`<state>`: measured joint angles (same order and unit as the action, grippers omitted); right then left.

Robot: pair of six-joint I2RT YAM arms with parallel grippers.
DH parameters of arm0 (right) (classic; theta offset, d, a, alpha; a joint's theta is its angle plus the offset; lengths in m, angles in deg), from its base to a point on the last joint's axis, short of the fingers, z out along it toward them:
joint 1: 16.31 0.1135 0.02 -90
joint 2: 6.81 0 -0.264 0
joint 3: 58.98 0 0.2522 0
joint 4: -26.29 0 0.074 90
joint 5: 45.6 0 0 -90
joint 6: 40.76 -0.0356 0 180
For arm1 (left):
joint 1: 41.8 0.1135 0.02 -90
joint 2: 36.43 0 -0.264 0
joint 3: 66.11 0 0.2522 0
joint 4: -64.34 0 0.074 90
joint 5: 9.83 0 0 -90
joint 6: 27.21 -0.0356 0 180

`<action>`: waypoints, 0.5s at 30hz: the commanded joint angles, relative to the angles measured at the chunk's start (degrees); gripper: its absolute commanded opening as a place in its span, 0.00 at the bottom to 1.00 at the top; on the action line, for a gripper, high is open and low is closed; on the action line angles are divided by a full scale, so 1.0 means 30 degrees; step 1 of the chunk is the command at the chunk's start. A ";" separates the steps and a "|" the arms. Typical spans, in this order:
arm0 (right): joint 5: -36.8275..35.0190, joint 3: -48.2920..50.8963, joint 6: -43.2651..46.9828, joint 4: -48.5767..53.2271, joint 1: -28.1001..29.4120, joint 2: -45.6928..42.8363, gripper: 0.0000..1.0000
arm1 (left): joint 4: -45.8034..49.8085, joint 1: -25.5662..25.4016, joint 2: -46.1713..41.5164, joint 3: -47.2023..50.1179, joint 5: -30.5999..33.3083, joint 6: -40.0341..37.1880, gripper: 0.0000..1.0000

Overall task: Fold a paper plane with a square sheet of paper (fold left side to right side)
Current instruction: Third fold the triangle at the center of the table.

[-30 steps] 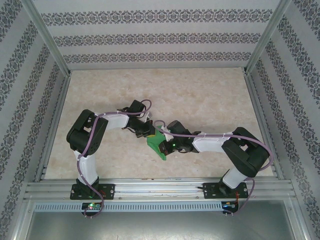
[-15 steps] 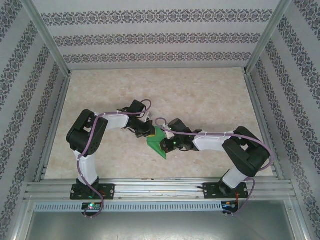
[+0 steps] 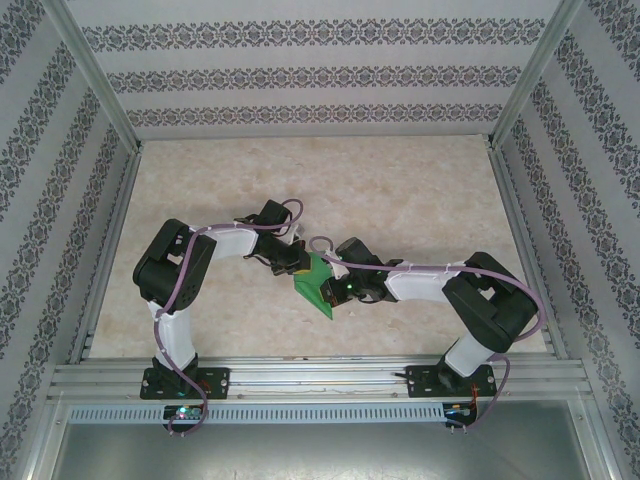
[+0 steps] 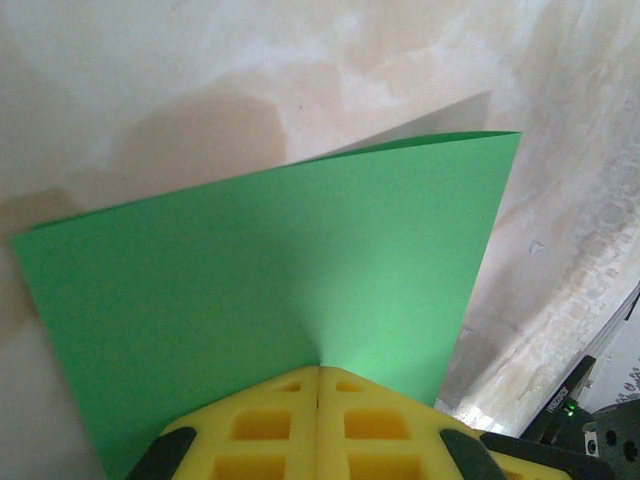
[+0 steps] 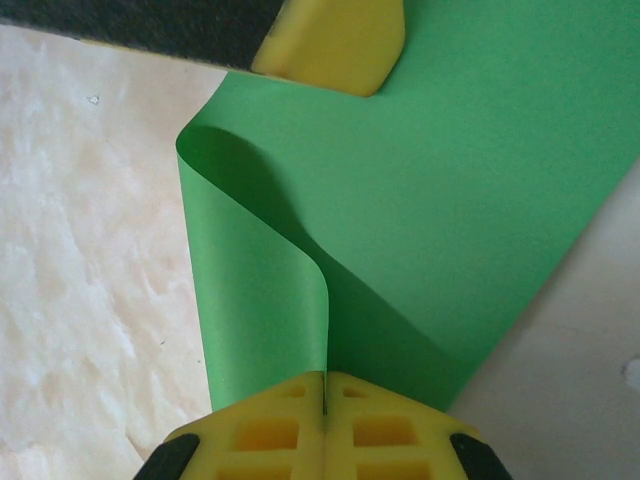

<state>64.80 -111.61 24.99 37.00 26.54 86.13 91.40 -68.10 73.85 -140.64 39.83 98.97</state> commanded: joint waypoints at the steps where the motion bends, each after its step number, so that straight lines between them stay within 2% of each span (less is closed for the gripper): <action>1: -0.0355 -0.0402 0.0122 0.0284 -0.0161 0.0247 0.00 | 0.1338 -0.0268 0.0828 0.0399 0.1813 -0.0225 0.05; 15: -0.0317 -0.0607 0.0267 0.0518 -0.0159 0.0429 0.00 | 0.1309 -0.0271 0.0772 0.0361 0.1815 -0.0218 0.08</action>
<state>64.80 -112.36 25.16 37.70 26.54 87.03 91.40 -68.12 73.85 -140.64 39.85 98.97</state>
